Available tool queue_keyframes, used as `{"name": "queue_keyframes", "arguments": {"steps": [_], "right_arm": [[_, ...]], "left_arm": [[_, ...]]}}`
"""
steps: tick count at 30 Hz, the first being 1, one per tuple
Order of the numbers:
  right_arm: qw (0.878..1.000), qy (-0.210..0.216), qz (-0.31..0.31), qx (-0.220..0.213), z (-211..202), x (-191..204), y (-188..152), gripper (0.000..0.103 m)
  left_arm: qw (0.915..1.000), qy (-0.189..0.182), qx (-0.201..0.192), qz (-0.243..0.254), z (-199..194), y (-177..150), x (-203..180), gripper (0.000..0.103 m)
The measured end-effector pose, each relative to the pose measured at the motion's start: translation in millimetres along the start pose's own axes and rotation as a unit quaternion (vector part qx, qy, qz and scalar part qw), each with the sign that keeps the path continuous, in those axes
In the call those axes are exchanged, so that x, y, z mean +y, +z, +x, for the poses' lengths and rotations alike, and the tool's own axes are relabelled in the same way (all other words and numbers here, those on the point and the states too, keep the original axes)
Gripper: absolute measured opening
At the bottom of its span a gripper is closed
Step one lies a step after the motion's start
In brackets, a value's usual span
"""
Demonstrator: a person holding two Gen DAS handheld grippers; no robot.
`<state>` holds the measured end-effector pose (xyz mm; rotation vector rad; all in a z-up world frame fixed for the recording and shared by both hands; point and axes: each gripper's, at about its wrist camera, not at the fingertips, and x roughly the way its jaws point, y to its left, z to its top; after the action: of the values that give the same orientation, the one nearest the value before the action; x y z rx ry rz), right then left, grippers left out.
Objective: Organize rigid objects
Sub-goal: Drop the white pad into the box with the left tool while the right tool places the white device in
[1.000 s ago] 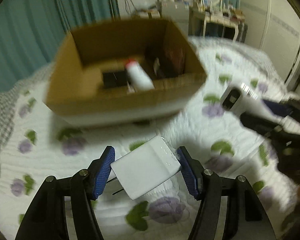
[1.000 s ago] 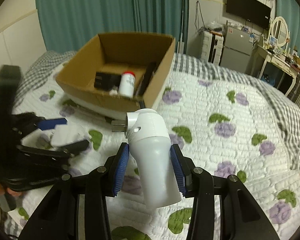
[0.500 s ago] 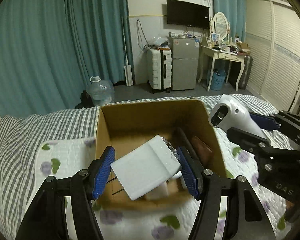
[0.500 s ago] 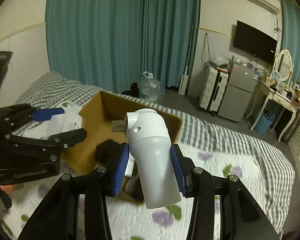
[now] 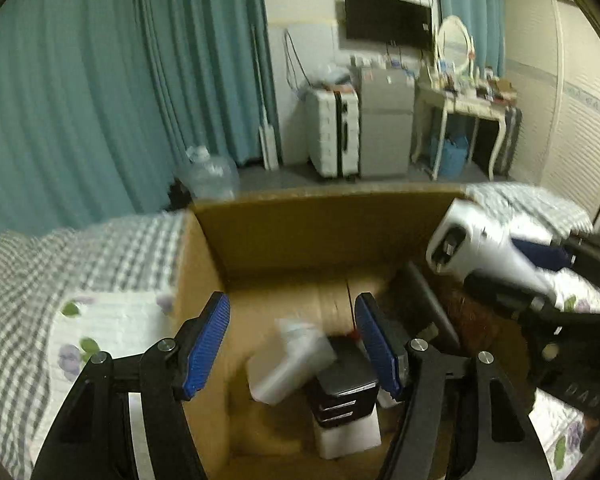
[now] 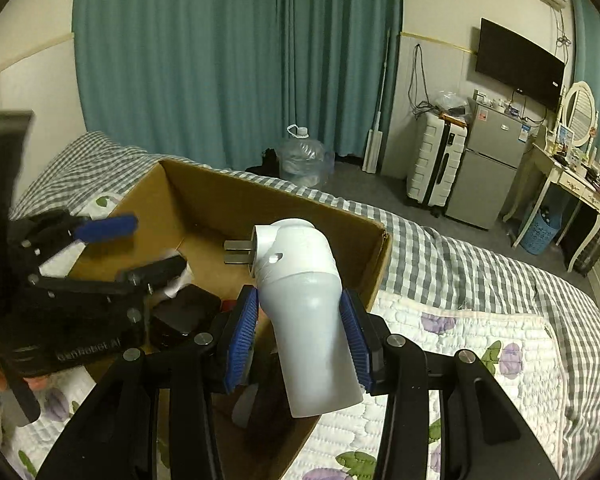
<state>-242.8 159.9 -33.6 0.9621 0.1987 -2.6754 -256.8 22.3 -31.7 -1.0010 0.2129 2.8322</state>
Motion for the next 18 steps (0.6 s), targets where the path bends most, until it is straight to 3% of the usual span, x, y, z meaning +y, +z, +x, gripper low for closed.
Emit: {"name": "queue_keyframes", "arguments": {"steps": [7, 12, 16, 18], "right_arm": [[1.0, -0.002, 0.003, -0.012, -12.1, 8.5, 12.0, 0.043], [1.0, 0.011, -0.001, 0.001, 17.3, 29.8, 24.1, 0.043], [1.0, -0.003, 0.014, 0.018, 38.9, 32.8, 18.5, 0.043], [1.0, -0.015, 0.021, 0.016, 35.9, 29.6, 15.5, 0.056]], "left_arm": [[0.9991, 0.005, -0.033, -0.025, -33.7, 3.3, 19.7, 0.071], [0.9982, 0.013, -0.037, -0.046, -34.5, 1.8, 36.1, 0.072], [0.9971, 0.023, -0.042, -0.059, -34.6, -3.7, 43.1, 0.073], [0.9962, 0.03, -0.05, -0.065, -38.5, -5.1, 44.2, 0.073]]}}
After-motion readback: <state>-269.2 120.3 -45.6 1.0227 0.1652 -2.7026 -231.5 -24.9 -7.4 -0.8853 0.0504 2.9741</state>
